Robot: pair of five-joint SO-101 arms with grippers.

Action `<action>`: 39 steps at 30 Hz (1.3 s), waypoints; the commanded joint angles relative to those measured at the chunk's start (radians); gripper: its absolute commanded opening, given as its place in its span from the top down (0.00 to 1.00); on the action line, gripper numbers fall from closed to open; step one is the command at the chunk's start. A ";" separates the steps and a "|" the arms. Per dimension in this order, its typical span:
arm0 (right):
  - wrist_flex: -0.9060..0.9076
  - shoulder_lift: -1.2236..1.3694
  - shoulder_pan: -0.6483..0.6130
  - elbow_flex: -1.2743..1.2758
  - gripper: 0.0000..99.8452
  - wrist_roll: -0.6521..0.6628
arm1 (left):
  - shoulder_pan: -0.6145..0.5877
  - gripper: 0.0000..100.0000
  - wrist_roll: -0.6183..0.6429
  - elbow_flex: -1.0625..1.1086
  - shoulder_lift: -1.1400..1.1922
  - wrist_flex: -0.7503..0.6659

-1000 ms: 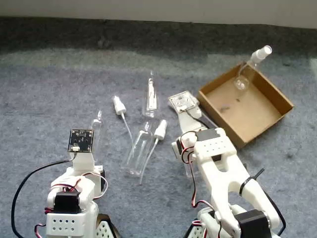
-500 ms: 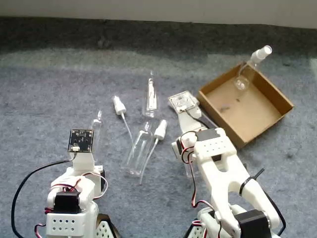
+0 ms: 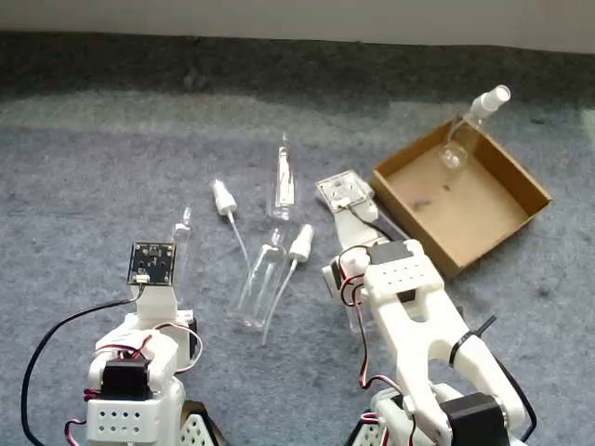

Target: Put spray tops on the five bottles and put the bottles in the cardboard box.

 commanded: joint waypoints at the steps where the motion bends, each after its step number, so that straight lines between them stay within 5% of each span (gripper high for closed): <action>1: -0.016 -0.008 0.018 -0.001 0.79 0.011 | -0.007 1.00 -0.002 0.022 -0.001 -0.015; 39: -0.012 -0.019 0.018 -0.001 0.79 0.011 | -0.007 1.00 -0.002 0.022 -0.001 -0.015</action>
